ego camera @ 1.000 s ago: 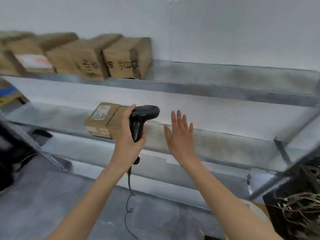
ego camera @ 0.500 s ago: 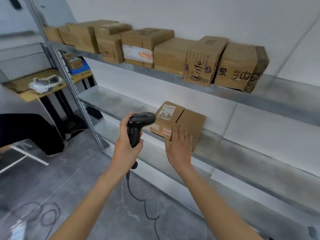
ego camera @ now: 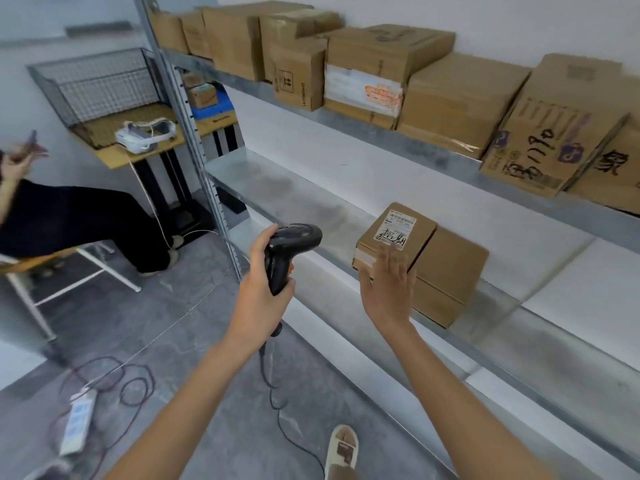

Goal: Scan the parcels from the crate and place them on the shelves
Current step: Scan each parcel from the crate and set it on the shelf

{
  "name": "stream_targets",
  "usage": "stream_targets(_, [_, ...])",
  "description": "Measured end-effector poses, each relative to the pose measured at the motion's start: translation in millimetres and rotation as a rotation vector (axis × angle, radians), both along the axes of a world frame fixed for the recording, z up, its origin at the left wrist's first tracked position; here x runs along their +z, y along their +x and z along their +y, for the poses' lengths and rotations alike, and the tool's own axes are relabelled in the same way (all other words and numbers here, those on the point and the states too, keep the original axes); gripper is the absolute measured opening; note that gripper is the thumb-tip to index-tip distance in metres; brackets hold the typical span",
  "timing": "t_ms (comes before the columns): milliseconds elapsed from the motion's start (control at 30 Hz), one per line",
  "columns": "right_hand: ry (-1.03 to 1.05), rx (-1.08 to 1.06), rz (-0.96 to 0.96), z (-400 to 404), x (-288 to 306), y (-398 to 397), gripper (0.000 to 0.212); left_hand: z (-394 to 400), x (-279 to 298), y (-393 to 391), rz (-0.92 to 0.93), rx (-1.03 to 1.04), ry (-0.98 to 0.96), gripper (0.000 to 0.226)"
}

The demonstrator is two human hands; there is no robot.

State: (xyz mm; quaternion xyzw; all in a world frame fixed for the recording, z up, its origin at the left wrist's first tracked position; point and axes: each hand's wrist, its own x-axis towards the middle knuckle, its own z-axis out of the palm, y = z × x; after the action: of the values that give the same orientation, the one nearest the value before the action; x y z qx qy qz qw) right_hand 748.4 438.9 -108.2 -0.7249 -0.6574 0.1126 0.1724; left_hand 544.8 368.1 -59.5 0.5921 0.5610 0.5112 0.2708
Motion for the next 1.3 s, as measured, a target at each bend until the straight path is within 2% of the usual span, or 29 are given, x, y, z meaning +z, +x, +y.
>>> stream_targets(333, [-0.107, 0.009, 0.017, 107.2, -31.4, 28.4, 0.059, 93.3, -23.5, 27.3, -0.059, 0.053, -0.077, 0.094])
stream_targets(467, [-0.144, 0.001, 0.004, 138.3, -45.7, 40.5, 0.059, 127.5, -39.4, 45.7, -0.048, 0.001, -0.103, 0.095])
stream_targets(733, [-0.221, -0.025, -0.053, 161.9, -65.4, 54.8, 0.062, 173.2, -72.0, 62.6, -0.049, -0.040, -0.162, 0.103])
stream_targets(967, [-0.192, -0.118, -0.098, 169.7, -73.1, 44.4, 0.064, 226.9, -72.8, 58.9, -0.033, -0.148, -0.176, 0.103])
stream_targets(1133, [-0.169, -0.206, -0.024, 172.1, -79.7, 26.3, 0.063, 268.5, -78.5, 32.5, 0.011, -0.261, -0.185, 0.091])
stream_targets(1233, [-0.160, -0.209, -0.045, 170.9, -81.4, 0.7, 0.064, 289.8, -85.9, 18.7, 0.013, -0.323, -0.161, 0.074])
stream_targets(1300, [-0.151, -0.215, -0.071, 169.3, -82.8, -19.3, 0.064, 298.5, -92.2, 9.1, -0.003, -0.366, -0.176, 0.072])
